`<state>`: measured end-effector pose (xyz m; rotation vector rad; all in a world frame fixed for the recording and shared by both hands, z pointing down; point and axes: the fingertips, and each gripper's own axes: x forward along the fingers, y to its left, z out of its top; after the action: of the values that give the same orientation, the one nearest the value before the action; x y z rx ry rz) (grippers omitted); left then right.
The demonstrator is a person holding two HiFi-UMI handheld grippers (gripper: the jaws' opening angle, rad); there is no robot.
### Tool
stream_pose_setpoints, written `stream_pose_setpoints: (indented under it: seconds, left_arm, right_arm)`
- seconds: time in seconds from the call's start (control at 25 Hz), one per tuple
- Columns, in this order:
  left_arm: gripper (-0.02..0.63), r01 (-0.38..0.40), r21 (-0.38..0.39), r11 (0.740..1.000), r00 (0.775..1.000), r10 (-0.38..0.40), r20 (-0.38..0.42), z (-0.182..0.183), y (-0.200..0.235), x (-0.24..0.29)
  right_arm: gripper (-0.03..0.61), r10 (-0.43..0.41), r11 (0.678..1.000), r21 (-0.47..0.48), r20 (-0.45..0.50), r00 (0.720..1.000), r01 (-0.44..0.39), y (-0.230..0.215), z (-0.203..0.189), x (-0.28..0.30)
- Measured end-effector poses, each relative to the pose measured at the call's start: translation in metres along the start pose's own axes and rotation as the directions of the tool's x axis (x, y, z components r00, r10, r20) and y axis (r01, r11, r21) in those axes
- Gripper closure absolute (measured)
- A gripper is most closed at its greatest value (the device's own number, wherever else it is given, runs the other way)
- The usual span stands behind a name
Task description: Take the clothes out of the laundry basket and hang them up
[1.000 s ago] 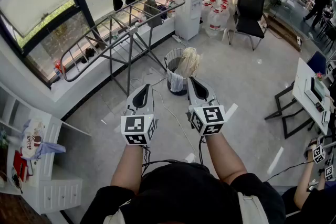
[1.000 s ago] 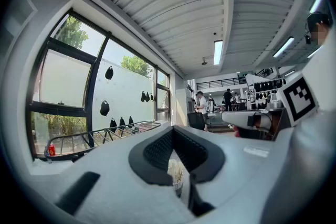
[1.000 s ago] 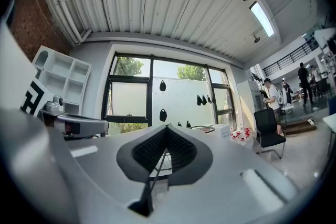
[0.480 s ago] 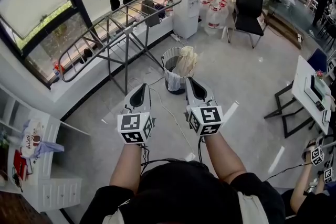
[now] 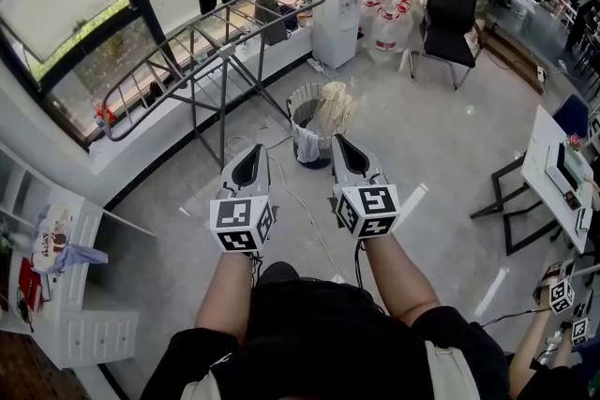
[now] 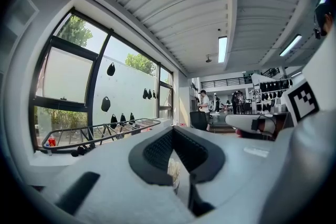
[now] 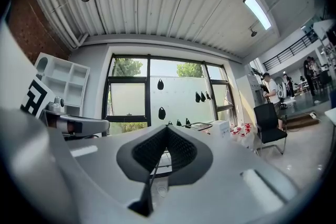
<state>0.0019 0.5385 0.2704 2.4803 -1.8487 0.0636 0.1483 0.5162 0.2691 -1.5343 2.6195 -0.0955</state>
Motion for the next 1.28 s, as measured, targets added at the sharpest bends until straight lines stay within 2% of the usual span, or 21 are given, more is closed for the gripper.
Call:
stream_pose_setpoints:
  seconds: [0.32, 0.52, 0.8, 1.04, 1.28]
  left_arm:
    - [0.604, -0.010, -0.023, 1.000, 1.000, 0.010, -0.001, -0.014, 0.021, 0.047]
    - [0.604, -0.004, -0.046, 0.999, 1.000, 0.003, -0.013, -0.029, 0.047, 0.100]
    - [0.604, 0.002, -0.081, 0.997, 1.000, -0.003, -0.014, -0.034, 0.111, 0.219]
    - [0.605, 0.058, -0.067, 0.996, 0.998, -0.060, -0.027, -0.024, 0.169, 0.344]
    - [0.604, 0.100, -0.121, 0.988, 0.993, -0.106, -0.050, -0.029, 0.216, 0.449]
  right_arm:
    - [0.566, 0.009, 1.000, -0.012, -0.022, 1.000, -0.010, -0.019, -0.018, 0.046]
    - [0.566, 0.014, 0.999, -0.031, -0.038, 0.999, -0.015, -0.035, -0.034, 0.096]
    - [0.566, -0.018, 0.999, -0.029, -0.068, 0.998, 0.017, -0.088, -0.055, 0.211]
    - [0.566, -0.041, 0.999, -0.027, -0.096, 0.995, 0.038, -0.132, -0.057, 0.341]
    - [0.566, -0.080, 0.997, -0.017, -0.110, 0.991, 0.079, -0.181, -0.060, 0.443]
